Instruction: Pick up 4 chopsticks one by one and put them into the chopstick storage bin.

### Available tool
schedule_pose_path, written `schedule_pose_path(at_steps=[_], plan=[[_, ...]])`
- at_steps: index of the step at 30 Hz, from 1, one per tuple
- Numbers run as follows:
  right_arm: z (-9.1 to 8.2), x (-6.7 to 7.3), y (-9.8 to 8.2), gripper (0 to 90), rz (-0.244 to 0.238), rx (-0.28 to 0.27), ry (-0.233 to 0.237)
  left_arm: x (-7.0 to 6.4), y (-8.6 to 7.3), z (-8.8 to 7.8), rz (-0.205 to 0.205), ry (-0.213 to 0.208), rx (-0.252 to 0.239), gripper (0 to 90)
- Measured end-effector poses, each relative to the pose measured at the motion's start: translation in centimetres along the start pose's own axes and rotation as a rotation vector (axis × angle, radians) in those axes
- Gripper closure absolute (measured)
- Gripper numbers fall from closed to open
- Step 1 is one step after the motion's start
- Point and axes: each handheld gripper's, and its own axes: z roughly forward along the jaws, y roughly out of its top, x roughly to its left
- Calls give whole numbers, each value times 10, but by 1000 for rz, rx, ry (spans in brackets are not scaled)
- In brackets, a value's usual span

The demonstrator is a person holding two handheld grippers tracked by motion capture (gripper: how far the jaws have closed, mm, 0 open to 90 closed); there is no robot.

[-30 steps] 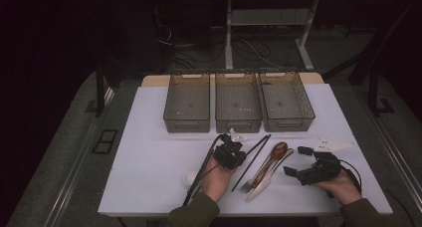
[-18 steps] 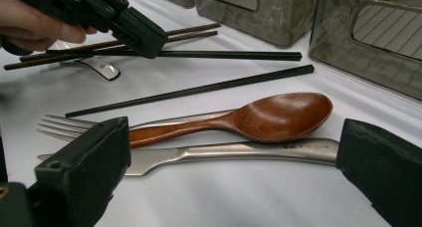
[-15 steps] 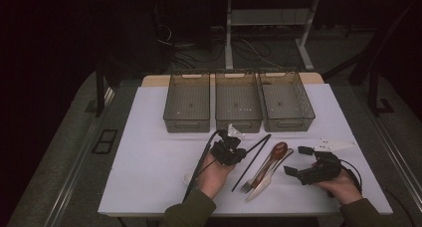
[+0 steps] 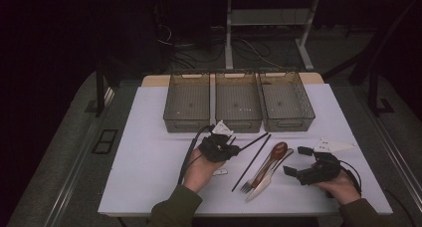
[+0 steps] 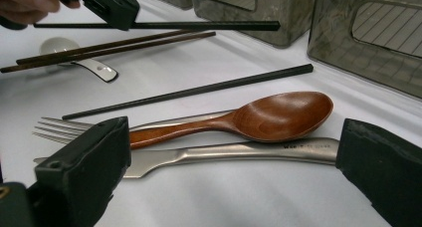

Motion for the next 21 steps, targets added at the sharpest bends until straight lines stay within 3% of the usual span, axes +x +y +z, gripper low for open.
schedule_pose_path(at_steps=[6, 10, 16, 21], plan=[[1, -1, -1, 8, -3, 7, -1, 3, -2, -7, 50, -61, -22, 851], [1, -1, -1, 8, -1, 7, 2, 9, -3, -15, 58, -89, -43, 850], [2, 0, -1, 8, -2, 11, 3, 19, -4, -31, 76, -115, -66, 850], [2, -1, -1, 8, 2, 11, 1, 28, -6, -45, 79, -107, -89, 850]])
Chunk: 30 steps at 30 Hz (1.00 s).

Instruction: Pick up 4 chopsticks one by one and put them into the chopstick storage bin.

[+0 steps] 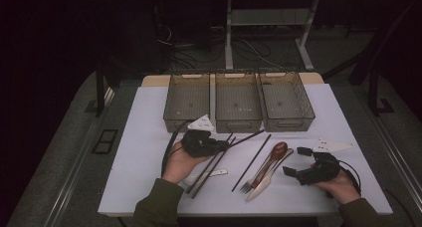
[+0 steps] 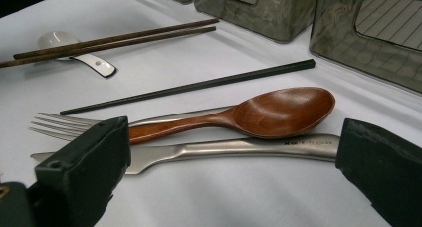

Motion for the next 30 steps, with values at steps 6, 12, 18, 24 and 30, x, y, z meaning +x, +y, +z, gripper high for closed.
schedule_pose_path(at_steps=[6, 12, 18, 24, 30], plan=[[1, 0, 0, 8, -8, 2, 2, 9, -3, -17, -5, 17, -24, 851], [1, 0, 0, 8, -6, 1, 0, 19, -6, -35, -26, 61, -51, 850], [0, -1, 0, 8, -5, 1, -2, 28, -11, -52, -57, 102, -82, 850], [0, 0, 0, 8, -5, 2, -2, 36, -16, -71, -86, 147, -121, 850], [1, -1, 0, 8, -8, 4, -1, 45, -22, -87, -119, 191, -148, 850]])
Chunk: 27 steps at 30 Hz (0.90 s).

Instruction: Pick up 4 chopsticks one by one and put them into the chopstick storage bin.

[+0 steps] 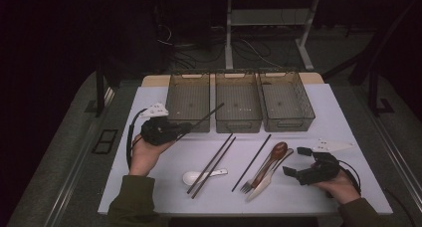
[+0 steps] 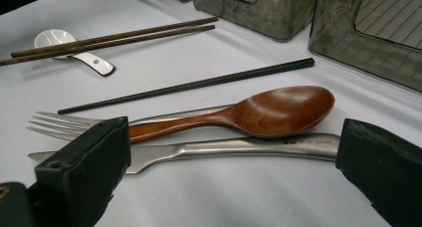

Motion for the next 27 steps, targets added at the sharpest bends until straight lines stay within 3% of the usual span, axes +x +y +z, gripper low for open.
schedule_pose_path(at_steps=[6, 11, 27], plan=[[0, 0, 0, 8, 1, 0, -2, 11, -1, -7, -20, 38, -11, 850], [0, -1, 0, 8, 13, -2, -11, 20, 5, -7, -11, 64, -4, 850], [0, -1, -1, 8, 11, -1, -14, 45, 27, 12, 2, 102, 43, 850]])
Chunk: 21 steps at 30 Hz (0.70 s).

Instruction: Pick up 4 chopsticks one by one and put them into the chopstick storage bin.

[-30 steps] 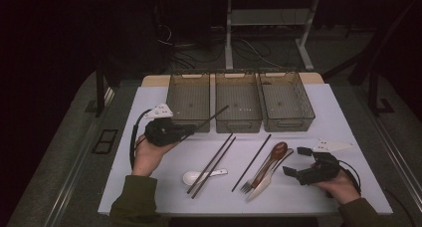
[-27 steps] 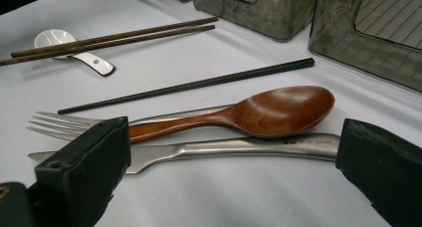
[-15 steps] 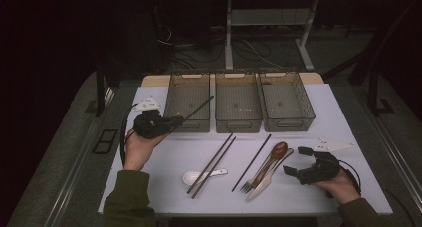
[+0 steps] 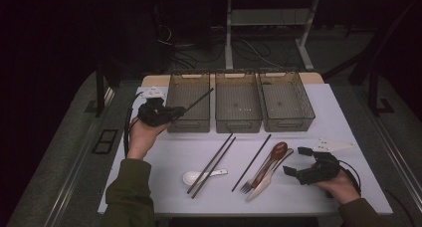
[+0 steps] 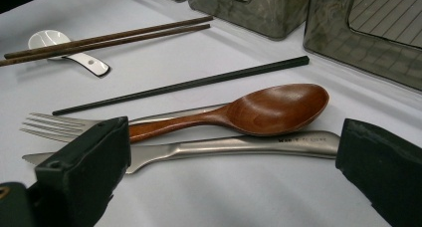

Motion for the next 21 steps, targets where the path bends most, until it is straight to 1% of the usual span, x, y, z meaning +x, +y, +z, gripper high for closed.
schedule_pose_path(at_steps=[8, 12, 14, 17, 20, 21], plan=[[0, 0, 0, 8, 0, 0, -1, 13, 9, 11, -20, 36, 15, 851], [0, 0, 0, 8, 1, 0, -1, 20, 13, 17, -42, 58, 17, 850], [0, 0, 0, 8, 2, 0, -1, 23, 15, 19, -43, 74, 23, 850], [-1, 0, 0, 8, 3, 0, -1, 29, 19, 24, -55, 104, 24, 850], [-1, 0, 0, 8, 2, -1, 1, 33, 22, 31, -76, 124, 18, 850], [-1, 0, 0, 8, 2, -1, 2, 35, 23, 32, -70, 131, 28, 851]])
